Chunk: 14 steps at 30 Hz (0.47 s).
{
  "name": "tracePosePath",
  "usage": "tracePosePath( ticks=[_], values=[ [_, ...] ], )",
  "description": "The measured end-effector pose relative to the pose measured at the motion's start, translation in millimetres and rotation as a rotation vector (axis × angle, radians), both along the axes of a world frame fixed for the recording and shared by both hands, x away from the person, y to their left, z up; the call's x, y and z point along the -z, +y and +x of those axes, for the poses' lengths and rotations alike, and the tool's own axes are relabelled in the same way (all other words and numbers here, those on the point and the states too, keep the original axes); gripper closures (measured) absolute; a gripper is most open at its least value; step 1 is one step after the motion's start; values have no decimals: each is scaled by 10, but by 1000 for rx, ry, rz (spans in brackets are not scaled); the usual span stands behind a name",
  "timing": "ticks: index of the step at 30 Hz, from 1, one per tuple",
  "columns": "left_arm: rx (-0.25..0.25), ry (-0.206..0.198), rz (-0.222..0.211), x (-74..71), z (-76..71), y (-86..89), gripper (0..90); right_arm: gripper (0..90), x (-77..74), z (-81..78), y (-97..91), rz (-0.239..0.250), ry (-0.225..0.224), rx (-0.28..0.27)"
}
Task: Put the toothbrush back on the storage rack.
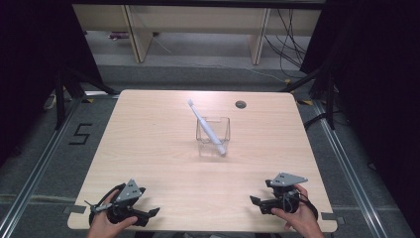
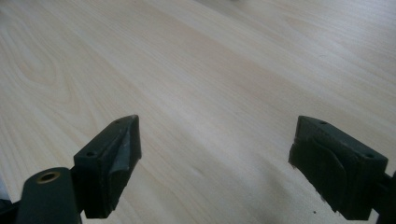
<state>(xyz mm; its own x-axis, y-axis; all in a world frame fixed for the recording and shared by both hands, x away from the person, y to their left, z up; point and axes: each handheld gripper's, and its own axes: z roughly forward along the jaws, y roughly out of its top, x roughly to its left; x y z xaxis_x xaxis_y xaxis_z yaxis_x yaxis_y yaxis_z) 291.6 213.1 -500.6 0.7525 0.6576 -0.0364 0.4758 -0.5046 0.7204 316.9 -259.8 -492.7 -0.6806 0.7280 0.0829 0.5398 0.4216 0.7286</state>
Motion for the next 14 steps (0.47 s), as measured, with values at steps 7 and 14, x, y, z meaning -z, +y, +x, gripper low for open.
tracePosePath(
  ticks=[7,14],
  values=[
    [1,1,-1,3,1,-2,148,165,0,-13,11,9,24,13],
    [5,-2,3,2,5,0,149,165,-2,-11,11,19,32,15]
  ],
)
